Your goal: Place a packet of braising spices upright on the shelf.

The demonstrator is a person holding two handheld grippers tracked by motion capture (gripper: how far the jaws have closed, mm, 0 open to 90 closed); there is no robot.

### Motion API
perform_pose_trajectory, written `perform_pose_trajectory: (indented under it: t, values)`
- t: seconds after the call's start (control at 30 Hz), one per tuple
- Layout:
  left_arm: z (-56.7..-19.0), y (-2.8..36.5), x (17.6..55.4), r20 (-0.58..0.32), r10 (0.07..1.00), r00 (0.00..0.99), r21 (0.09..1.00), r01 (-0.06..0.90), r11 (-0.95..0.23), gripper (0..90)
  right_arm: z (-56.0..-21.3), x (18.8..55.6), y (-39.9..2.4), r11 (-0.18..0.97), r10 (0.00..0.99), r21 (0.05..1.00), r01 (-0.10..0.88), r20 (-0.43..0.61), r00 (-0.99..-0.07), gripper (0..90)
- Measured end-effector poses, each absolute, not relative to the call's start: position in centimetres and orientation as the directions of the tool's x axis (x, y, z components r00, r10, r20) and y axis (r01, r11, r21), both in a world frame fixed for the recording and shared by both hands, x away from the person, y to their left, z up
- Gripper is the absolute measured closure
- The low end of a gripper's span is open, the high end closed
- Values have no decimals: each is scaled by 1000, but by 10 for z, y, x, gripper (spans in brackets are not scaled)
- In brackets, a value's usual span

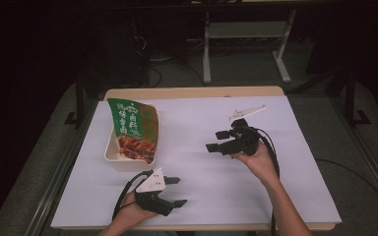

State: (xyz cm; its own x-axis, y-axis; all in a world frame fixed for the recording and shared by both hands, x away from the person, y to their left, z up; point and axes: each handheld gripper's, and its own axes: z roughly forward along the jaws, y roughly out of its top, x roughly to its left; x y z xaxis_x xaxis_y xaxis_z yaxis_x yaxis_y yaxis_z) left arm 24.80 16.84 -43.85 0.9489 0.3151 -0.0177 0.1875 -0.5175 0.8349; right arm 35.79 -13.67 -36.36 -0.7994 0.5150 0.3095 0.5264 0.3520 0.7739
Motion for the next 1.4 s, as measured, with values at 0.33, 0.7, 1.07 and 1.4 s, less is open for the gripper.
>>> perform_pose_trajectory:
  t: [0.33, 0.7, 1.07, 1.4]
  values:
    - [-438, 169, 249, -21, 319, 948, 835, 192, -516, 276, -372, 346, -154, 349, 542, 763, 545, 310, -781, 268]
    - [-439, 169, 249, -27, 324, 946, 834, 200, -515, 275, -380, 332, -178, 331, 571, 759, 561, 312, -759, 266]
    - [-439, 169, 249, -33, 322, 946, 834, 204, -513, 272, -394, 321, -200, 315, 599, 746, 586, 322, -733, 265]
    - [-440, 169, 250, -31, 324, 946, 831, 204, -518, 272, -405, 304, -214, 298, 617, 743, 599, 329, -715, 259]
